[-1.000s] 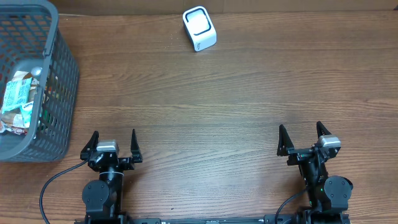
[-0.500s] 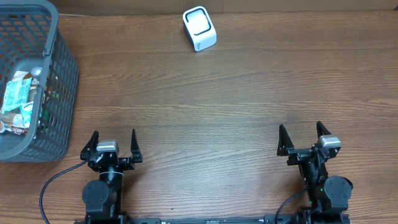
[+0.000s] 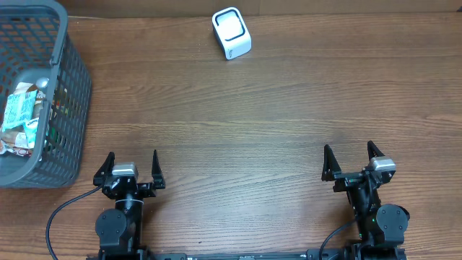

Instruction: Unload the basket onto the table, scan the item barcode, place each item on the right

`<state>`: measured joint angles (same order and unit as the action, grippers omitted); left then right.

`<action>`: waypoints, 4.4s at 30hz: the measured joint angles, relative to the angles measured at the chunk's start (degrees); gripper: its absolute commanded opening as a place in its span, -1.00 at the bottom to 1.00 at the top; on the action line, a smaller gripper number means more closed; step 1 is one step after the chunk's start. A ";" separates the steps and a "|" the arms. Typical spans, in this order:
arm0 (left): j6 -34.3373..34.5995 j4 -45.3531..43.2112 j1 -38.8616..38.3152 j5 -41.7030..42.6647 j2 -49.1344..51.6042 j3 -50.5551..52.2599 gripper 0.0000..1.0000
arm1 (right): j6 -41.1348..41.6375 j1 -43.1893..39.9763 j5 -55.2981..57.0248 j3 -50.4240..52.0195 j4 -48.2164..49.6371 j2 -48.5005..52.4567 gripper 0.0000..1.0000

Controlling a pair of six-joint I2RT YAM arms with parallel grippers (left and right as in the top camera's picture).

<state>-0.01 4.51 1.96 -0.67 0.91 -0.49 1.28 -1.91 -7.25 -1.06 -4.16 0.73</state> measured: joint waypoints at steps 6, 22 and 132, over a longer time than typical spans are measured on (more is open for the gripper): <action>0.00 0.00 0.00 0.00 0.00 0.00 0.99 | 0.02 0.02 0.00 0.00 0.00 0.00 1.00; 0.00 0.00 0.00 0.00 0.00 0.00 0.99 | 0.02 0.02 0.02 0.00 0.00 0.00 1.00; 3.48 4.04 0.00 0.00 0.02 -8.35 0.98 | 0.00 0.02 0.00 0.00 -0.02 0.00 1.00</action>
<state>3.46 8.56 1.96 -0.67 0.93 -8.84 1.28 -1.89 -7.25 -1.06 -4.19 0.73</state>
